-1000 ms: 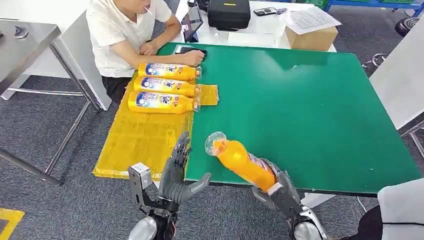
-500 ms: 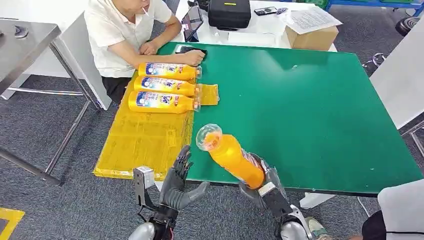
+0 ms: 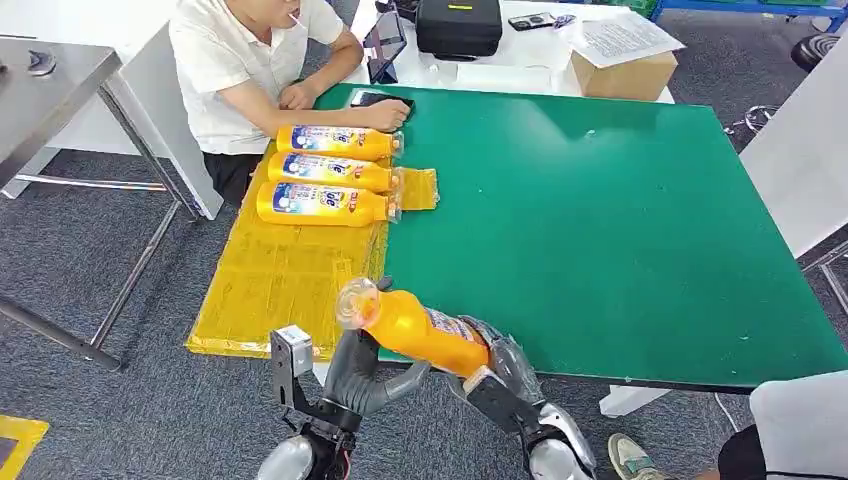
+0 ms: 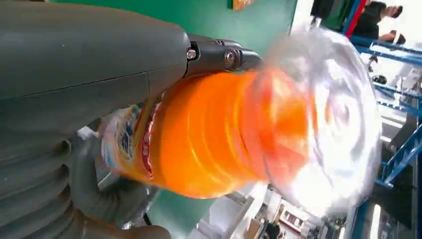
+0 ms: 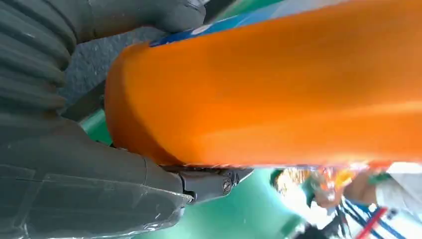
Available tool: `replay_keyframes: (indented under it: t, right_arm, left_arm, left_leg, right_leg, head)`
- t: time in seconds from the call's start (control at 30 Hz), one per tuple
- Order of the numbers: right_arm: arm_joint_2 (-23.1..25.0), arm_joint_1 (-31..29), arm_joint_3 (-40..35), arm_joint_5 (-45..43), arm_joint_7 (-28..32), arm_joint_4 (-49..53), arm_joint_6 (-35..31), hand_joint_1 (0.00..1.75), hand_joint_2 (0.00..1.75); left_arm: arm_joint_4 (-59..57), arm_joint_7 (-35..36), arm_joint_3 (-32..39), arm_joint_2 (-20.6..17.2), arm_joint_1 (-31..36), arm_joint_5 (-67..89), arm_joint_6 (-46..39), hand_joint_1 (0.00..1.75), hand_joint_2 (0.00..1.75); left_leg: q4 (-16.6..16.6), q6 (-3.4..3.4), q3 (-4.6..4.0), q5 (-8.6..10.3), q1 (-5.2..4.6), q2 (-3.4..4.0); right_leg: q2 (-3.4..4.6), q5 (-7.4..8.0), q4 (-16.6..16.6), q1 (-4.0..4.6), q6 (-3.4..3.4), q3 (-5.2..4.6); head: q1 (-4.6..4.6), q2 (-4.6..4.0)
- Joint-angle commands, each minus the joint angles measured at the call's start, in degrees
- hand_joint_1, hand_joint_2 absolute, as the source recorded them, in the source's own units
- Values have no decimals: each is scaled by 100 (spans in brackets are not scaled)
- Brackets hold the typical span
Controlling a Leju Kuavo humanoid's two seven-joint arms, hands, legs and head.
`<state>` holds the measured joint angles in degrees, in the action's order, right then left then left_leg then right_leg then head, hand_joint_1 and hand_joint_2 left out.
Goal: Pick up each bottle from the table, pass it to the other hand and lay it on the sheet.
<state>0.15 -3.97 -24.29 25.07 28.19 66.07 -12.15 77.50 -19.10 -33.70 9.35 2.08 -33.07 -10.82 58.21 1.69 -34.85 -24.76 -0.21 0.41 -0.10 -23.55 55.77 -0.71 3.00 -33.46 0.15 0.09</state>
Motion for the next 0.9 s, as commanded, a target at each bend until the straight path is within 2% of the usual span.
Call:
replay_keyframes:
  t: [0.03, 0.27, 0.37, 0.47, 0.6, 0.7, 0.77, 0.9]
  right_arm:
    - [166, -473, -322, -83, -20, -983, -41, 175, 175]
    - [161, -490, -330, -165, -11, -1042, -12, 175, 175]
    - [185, -537, -386, 0, -42, -1106, -311, 175, 175]
    - [289, -660, -587, 43, 6, -1106, -373, 175, 175]
    - [452, -722, -895, -8, 16, -1024, -269, 175, 175]
    - [417, -716, -1152, 127, -6, -887, -493, 175, 175]
    - [393, -722, -1257, 189, -51, -840, -648, 175, 175]
    - [330, -714, -1477, 311, -74, -746, -906, 175, 175]
  left_arm:
    - [-333, 31, -202, -106, 212, -10, 34, 0, 175]
    - [-337, 113, -314, -179, 220, 57, 105, 0, 175]
    - [-719, 389, -384, -168, 266, 114, -31, 0, 175]
    - [-1346, 546, -297, -74, 459, -257, -55, 0, 175]
    - [-1568, 309, -118, 107, 707, -369, -295, 0, 175]
    - [-1741, 291, -42, 222, 954, -377, -522, 0, 175]
    - [-1737, 264, 172, 358, 927, -623, -658, 0, 175]
    - [-1665, 400, 179, 375, 896, -994, -872, 0, 175]
  left_leg:
    - [-9, -8, 21, -4, 2, 1]
    - [-7, -9, 16, -4, 3, 1]
    - [-10, -10, 18, -4, 3, 2]
    - [-12, -9, 18, -2, 1, 4]
    - [-6, -13, 16, -6, 5, 8]
    - [-1, -13, 6, -1, 5, -8]
    - [-4, -15, 14, -2, 8, -8]
    - [-2, -13, 14, -4, 7, -6]
  right_leg:
    - [4, -5, -5, 2, -9, 18]
    - [5, -4, -4, 2, -10, 15]
    - [5, -4, -6, 2, -11, 17]
    - [8, -2, -7, 1, -11, 16]
    - [11, -4, -2, 5, -14, 12]
    - [-5, -6, 4, 5, -13, 5]
    - [-5, -8, 2, 7, -14, 14]
    - [-4, -9, 1, 5, -12, 16]
  head:
    - [0, 0]
    - [2, 0]
    - [2, 0]
    - [2, 0]
    - [2, 0]
    - [2, 0]
    - [2, 0]
    - [2, 0]
